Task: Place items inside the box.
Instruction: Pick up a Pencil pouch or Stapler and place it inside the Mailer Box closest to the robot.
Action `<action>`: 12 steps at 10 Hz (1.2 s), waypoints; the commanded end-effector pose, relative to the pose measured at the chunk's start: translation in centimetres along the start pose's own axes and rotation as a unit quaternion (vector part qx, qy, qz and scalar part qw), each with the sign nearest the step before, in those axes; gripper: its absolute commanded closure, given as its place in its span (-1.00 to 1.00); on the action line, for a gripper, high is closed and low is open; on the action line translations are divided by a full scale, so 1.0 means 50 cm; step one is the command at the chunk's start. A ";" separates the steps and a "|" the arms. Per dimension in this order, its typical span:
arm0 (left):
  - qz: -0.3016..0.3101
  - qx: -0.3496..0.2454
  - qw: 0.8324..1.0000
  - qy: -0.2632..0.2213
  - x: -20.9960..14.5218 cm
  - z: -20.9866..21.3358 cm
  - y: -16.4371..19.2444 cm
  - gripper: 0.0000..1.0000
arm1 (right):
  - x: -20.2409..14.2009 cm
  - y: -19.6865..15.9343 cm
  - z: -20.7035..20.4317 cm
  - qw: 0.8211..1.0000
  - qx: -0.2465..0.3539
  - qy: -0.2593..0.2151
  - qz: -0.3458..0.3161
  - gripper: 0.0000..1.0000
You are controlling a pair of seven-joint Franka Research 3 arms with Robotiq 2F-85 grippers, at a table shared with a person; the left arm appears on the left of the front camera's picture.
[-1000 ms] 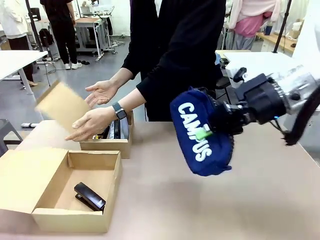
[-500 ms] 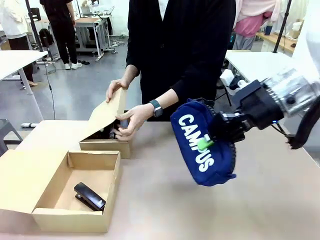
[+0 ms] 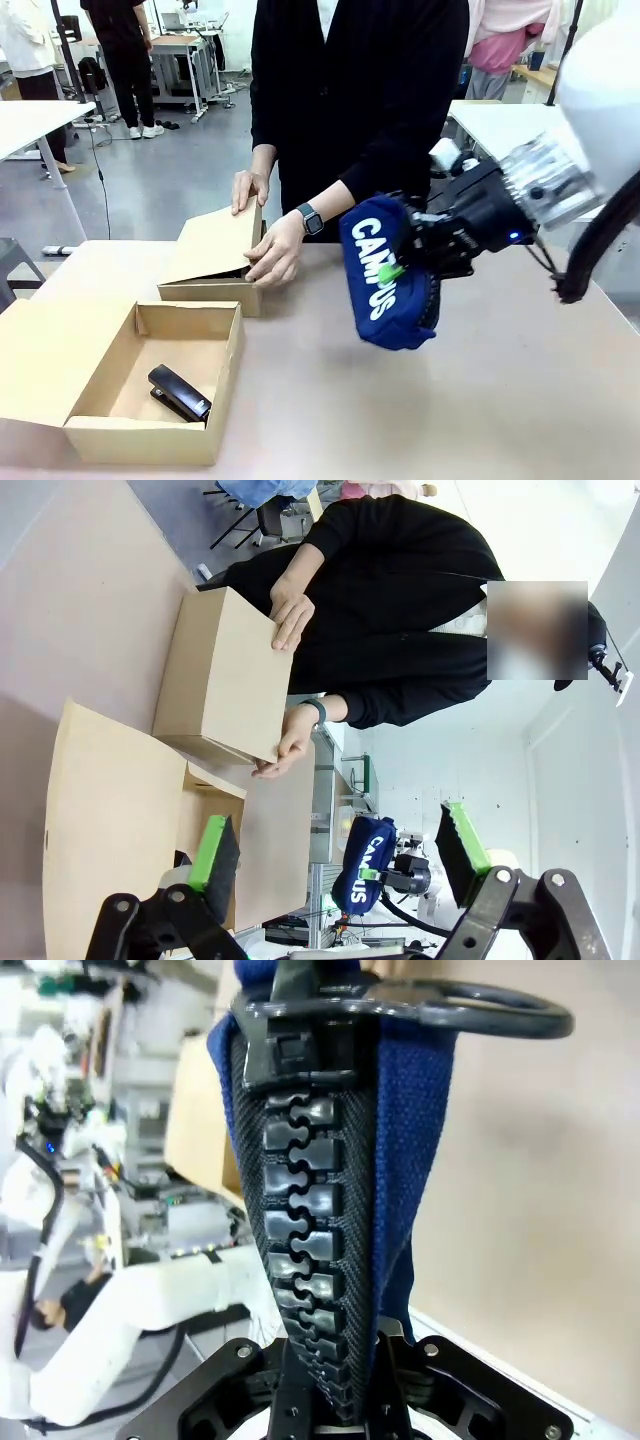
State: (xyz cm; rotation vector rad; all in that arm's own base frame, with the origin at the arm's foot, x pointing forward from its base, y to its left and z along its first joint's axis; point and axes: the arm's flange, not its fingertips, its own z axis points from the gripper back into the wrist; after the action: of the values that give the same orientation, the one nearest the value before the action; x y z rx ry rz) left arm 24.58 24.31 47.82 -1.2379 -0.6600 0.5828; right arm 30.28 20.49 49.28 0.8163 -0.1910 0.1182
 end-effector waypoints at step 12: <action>-0.008 -0.012 1.000 -0.003 0.000 -0.001 -0.001 -1.00 | -0.041 -0.037 0.032 0.999 0.009 0.004 -0.037 0.89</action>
State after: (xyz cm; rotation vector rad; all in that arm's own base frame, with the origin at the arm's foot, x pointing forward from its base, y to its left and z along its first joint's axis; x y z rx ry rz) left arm 24.59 24.31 47.81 -1.2379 -0.6598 0.5831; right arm 30.59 18.61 49.46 0.8446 -0.1638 0.0732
